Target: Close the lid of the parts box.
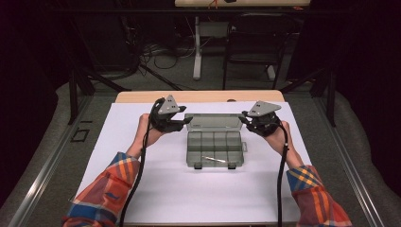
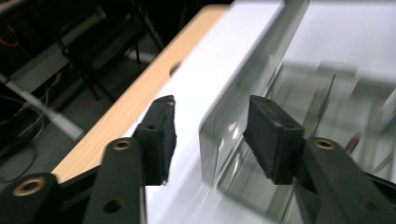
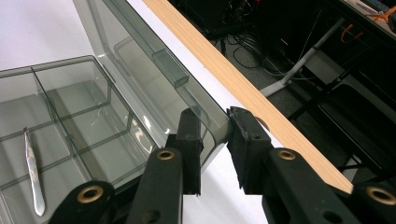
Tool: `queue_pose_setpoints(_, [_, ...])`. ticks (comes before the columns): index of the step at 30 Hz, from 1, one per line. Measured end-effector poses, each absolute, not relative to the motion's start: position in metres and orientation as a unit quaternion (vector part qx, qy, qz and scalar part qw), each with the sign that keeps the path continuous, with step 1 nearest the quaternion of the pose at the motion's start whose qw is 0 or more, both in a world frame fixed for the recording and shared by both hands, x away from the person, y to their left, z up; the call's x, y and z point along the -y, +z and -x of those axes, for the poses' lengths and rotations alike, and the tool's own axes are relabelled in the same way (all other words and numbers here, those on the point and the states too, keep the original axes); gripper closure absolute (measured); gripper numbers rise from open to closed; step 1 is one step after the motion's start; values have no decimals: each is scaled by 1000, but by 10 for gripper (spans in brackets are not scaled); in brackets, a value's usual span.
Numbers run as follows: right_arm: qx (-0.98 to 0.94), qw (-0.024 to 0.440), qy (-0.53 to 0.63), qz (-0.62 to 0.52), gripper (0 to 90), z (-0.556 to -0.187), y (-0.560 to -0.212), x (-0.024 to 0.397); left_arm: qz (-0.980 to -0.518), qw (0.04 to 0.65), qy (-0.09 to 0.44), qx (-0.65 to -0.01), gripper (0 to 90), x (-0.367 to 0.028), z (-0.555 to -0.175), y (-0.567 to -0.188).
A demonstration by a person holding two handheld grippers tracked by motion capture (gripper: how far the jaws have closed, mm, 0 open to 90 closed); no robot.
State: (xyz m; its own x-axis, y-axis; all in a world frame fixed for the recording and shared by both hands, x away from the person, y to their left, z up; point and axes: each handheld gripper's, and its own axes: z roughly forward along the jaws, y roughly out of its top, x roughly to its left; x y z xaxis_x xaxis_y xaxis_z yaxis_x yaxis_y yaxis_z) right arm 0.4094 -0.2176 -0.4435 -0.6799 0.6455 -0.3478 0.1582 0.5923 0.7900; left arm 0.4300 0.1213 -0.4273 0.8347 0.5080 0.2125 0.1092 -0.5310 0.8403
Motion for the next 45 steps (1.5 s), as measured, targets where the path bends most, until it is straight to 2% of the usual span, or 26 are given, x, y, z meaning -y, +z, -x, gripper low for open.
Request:
queue_pose_setpoints(2, [-833,322,381,-239,742,-408,-444,217,-837,462,220,-192,554,-121,-430,-421])
queue_pose_setpoints(4, [-834,324,379,-237,742,-407,-443,216,-830,464,227,-212,694,-119,-430,-417])
queue_pose_setpoints(6, [-834,325,380,-235,740,-407,-443,216,-829,456,231,-227,783,-115,-432,-415])
queue_pose_setpoints(10, [-833,325,381,-234,736,-405,-444,217,-845,422,225,-237,896,-106,-437,-420])
queue_pose_setpoints(14, [-836,319,382,-232,703,-402,-445,218,-854,415,213,-231,900,-103,-436,-426])
queue_pose_setpoints(16, [-837,312,383,-235,600,-401,-444,218,-857,412,209,-226,900,-102,-434,-429])
queue_pose_setpoints(18, [-840,298,387,-237,454,-400,-444,218,-860,410,208,-223,900,-102,-433,-431])
queue_pose_setpoints(20, [-841,280,397,-239,362,-398,-443,219,-861,409,204,-222,900,-102,-431,-433])
queue_pose_setpoints(22, [-838,266,412,-239,320,-396,-441,220,-861,409,204,-221,900,-103,-429,-434])
queue_pose_setpoints(24, [-837,256,423,-234,322,-393,-438,220,-862,410,202,-219,900,-104,-428,-437])
queue_pose_setpoints(26, [-832,246,439,-233,373,-389,-435,220,-864,408,201,-217,900,-104,-426,-438])
queue_pose_setpoints(30, [-820,247,453,-247,617,-385,-431,219,-865,407,200,-215,900,-105,-422,-441])
queue_pose_setpoints(35, [-815,258,449,-260,819,-382,-430,218,-866,407,195,-212,900,-105,-417,-446])
queue_pose_setpoints(40, [-815,260,444,-267,899,-378,-438,213,-869,407,191,-207,900,-106,-410,-452])
queue_pose_setpoints(45, [-817,263,438,-267,900,-372,-448,206,-870,405,191,-207,900,-106,-406,-458])
